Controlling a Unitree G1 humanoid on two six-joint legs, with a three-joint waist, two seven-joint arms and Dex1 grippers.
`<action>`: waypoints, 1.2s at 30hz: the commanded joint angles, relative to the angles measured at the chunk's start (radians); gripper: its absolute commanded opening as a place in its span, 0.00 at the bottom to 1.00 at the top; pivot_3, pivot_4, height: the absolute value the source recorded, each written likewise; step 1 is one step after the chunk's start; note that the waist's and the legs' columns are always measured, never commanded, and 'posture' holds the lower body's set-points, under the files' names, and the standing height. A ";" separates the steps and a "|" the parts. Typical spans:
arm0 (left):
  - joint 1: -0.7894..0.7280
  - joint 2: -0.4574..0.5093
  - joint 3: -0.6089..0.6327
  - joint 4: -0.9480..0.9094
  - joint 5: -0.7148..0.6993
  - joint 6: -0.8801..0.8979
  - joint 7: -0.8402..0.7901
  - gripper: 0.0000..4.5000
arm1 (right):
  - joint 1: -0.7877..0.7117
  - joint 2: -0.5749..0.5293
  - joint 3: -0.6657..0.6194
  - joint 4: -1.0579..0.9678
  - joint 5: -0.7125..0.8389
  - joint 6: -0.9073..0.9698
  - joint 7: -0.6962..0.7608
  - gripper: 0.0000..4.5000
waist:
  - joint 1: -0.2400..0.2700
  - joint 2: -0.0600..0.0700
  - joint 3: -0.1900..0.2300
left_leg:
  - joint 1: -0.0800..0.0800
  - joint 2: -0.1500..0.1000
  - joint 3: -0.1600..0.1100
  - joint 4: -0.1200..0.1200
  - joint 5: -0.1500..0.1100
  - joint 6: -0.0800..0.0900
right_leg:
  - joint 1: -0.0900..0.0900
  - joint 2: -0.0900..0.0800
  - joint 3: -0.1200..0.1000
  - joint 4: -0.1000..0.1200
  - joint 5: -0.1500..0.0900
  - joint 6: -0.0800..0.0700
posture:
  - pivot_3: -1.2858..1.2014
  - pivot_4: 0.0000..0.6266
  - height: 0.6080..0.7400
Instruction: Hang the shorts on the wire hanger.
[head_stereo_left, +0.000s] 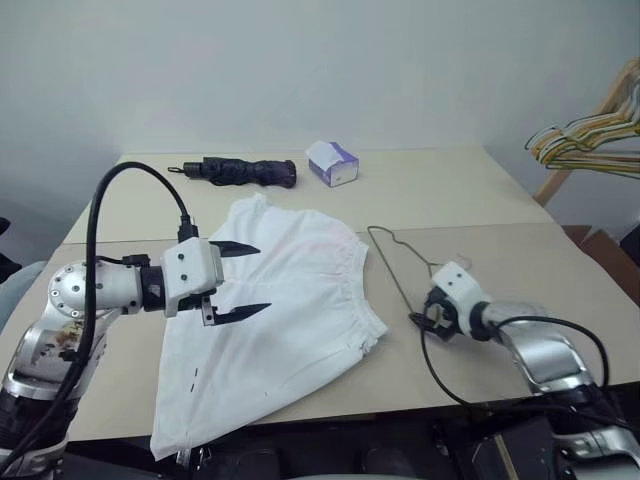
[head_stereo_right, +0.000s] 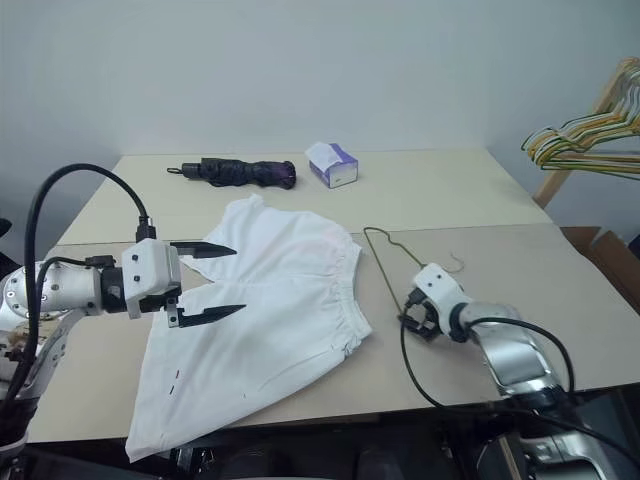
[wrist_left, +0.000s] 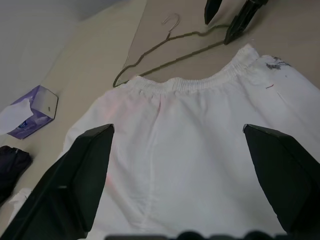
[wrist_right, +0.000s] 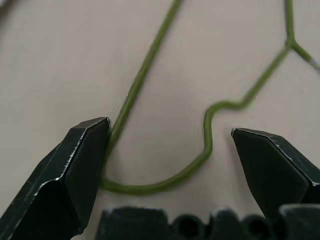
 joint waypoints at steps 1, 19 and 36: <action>-0.027 -0.003 0.006 -0.011 -0.017 -0.016 -0.001 0.99 | 0.005 -0.029 -0.072 -0.075 0.051 0.066 0.023 1.00 | -0.004 0.000 0.000 | 0.000 0.000 0.000 0.000 0.000 0.000 | 0.000 0.000 0.000 0.000 0.000 0.000 | 0.51 0.00 1.00; -0.005 -0.056 -0.048 -0.085 -0.069 0.019 0.018 0.99 | -0.272 0.148 0.046 0.167 0.095 0.208 -0.040 1.00 | -0.029 0.001 0.000 | -0.002 0.001 0.000 0.000 -0.001 0.000 | -0.002 0.002 0.001 -0.001 0.000 0.000 | 0.51 0.00 1.00; 0.016 -0.064 -0.045 -0.108 -0.059 0.013 0.045 1.00 | -0.249 0.150 0.130 0.192 0.061 0.291 -0.074 0.13 | -0.027 -0.001 -0.002 | 0.001 0.001 -0.001 0.000 -0.001 0.000 | 0.001 0.002 0.001 0.000 0.000 0.000 | 0.52 0.00 1.00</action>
